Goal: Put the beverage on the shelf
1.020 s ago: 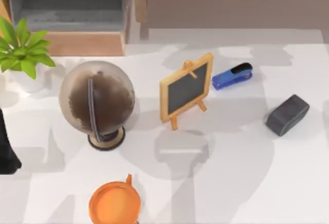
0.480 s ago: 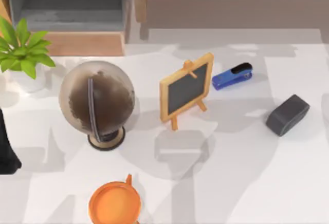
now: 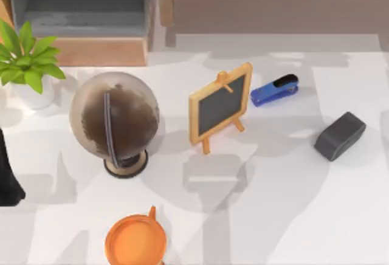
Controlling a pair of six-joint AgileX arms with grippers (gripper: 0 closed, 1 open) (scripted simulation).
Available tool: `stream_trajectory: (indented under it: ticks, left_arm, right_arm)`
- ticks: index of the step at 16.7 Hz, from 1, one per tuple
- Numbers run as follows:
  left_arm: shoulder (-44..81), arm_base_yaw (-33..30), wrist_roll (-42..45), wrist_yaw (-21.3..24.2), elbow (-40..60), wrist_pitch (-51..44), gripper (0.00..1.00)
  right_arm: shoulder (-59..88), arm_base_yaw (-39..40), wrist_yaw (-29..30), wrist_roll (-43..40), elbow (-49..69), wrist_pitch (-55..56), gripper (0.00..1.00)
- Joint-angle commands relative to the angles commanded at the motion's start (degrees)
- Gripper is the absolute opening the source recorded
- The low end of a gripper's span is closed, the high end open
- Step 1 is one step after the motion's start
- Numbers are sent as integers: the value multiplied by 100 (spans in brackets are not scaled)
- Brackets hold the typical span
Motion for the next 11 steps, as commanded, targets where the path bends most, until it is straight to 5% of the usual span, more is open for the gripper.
stream_trajectory:
  ticks: [5, 11]
  left_arm:
    - [0, 0, 0, 0, 0, 0, 100]
    - [0, 0, 0, 0, 0, 0, 100]
  right_arm:
    - [0, 0, 0, 0, 0, 0, 98]
    - [0, 0, 0, 0, 0, 0, 100]
